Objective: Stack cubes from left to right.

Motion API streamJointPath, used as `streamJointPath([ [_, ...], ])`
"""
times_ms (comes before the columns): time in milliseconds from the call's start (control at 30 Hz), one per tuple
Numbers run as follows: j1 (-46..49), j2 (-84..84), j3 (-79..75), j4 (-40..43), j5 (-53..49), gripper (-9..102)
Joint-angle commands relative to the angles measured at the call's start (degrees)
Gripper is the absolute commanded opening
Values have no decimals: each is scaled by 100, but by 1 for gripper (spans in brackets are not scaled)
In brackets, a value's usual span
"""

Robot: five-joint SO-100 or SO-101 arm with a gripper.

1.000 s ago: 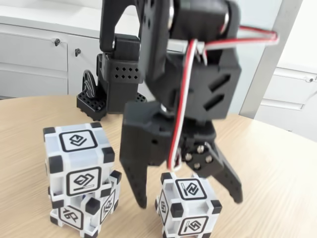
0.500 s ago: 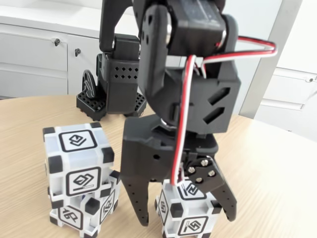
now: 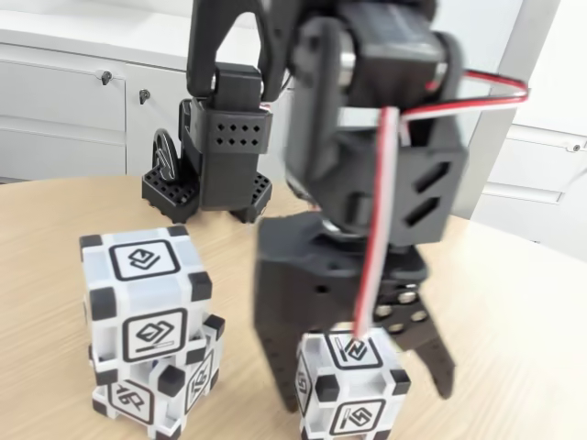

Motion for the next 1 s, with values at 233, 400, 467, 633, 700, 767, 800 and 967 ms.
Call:
streamJointPath([
  [233,-105,123,-79,44,149,29],
  [400,-105,123,-70,44,193,19],
  [467,-105,123,-70,44,229,17],
  [633,-35,141,-158,44,527,15],
  [700,-9,176,-167,44,659,14],
  [767,-9,299,-167,44,861,12],
  [800,-9,378,-167,44,976,11],
  [967,-9,861,-167,53,1573,10],
])
